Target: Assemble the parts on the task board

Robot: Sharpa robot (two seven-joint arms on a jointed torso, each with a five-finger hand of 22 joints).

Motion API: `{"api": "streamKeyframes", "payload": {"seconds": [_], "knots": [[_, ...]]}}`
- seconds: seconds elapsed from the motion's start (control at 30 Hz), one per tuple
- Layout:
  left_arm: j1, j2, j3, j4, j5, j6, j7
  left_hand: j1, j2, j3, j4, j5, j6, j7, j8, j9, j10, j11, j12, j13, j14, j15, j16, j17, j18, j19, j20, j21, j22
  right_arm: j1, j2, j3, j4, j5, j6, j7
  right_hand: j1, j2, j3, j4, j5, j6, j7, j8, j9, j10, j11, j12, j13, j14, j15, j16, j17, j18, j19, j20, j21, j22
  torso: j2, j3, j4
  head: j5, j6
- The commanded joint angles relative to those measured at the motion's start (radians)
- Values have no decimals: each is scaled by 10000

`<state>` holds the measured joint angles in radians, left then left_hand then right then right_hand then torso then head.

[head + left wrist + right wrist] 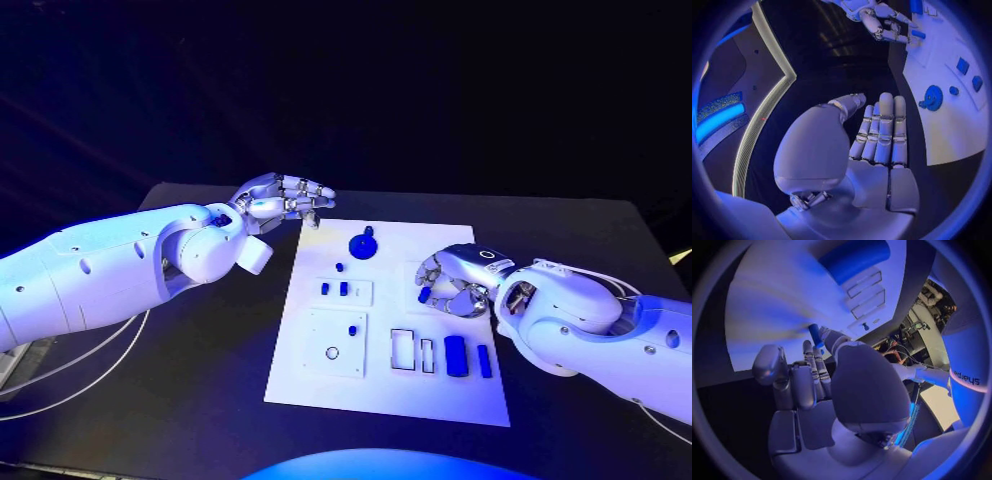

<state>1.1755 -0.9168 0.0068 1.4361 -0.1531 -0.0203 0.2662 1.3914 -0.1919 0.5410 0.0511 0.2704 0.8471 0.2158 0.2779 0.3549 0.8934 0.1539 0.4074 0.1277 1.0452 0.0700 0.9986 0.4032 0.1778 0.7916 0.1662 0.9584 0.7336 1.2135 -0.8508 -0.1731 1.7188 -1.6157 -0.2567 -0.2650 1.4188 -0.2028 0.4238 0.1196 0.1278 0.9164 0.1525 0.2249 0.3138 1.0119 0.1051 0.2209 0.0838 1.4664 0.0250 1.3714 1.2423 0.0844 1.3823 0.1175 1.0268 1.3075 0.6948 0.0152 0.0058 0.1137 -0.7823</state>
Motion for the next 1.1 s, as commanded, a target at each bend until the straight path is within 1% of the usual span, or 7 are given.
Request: {"api": "streamKeyframes", "payload": {"seconds": [0.03,0.13,0.33,0.63,0.8,0.97,1.1], "knots": [[4,6,6,16,20,162,47,-99,10,-32,16,-65,-81,12,56,14,-47,-16,58,-9,-38,33,16,14,58,-18,58,-59,-7,-42,54,-8,-23,-297,240,-46,9,10,327,52,-32,159,0,89,24,242,-44,108,-18,349,-44,57,45,63,146,-23,211,1198,-2,7,1,12,-10],[4,1,6,18,19,165,47,-99,10,-32,16,-65,-81,12,56,14,-47,-16,58,-9,-38,33,16,14,58,-18,58,-59,-7,-78,90,-13,-20,-280,220,-41,-35,52,861,55,-267,439,5,194,73,739,-120,186,-40,355,-118,73,52,-11,323,-60,637,1353,-5,12,-6,27,-9],[4,-3,6,20,18,212,32,-86,19,-39,16,-62,-89,11,63,17,-56,-18,65,-9,-43,31,16,17,60,-9,59,-81,-24,-111,139,-15,-38,-267,205,-39,-117,71,1260,-8,-376,728,-59,324,154,1146,-211,129,-63,382,-193,130,110,-43,404,-117,833,1446,-8,11,-6,24,-6],[4,-2,6,16,11,260,13,-73,23,-39,10,-60,-92,10,65,19,-59,-19,68,-10,-42,29,19,19,62,-3,58,-87,-29,-171,223,-17,-70,-227,-229,-139,-417,298,1504,43,-724,1020,-159,502,297,1589,-317,-16,-59,402,-287,190,166,-84,499,-169,1063,1552,-5,15,-4,24,-8],[4,-4,6,7,10,264,14,-73,23,-39,10,-60,-92,10,65,19,-59,-19,68,-10,-42,29,19,19,62,-3,58,-87,-29,-188,210,-16,-61,-260,-665,-270,-305,532,1690,-180,-770,1278,-295,748,488,1993,-455,-60,3,419,-401,229,199,-118,584,-263,1283,1637,-8,13,-3,23,-18],[3,-1,6,-3,9,272,13,-55,30,-43,3,-59,-98,9,70,21,-63,-20,74,-10,-39,26,24,23,64,8,57,-97,-38,-179,102,-10,91,-245,-874,-277,-262,583,1750,-401,-767,1364,-351,934,667,2249,-527,-123,47,427,-465,245,208,-145,637,-327,1430,1693,-12,22,-5,39,-9],[3,17,6,-15,-5,294,9,3,26,-47,-35,-57,-106,7,81,27,-70,-24,87,-10,-46,19,24,28,67,28,51,-112,-52,-47,-47,20,335,-61,-842,-234,-289,551,1736,-447,-764,1366,-361,976,715,2286,-536,-160,54,426,-474,241,195,-150,646,-339,1454,1704,-14,14,-1,55,21]]}}
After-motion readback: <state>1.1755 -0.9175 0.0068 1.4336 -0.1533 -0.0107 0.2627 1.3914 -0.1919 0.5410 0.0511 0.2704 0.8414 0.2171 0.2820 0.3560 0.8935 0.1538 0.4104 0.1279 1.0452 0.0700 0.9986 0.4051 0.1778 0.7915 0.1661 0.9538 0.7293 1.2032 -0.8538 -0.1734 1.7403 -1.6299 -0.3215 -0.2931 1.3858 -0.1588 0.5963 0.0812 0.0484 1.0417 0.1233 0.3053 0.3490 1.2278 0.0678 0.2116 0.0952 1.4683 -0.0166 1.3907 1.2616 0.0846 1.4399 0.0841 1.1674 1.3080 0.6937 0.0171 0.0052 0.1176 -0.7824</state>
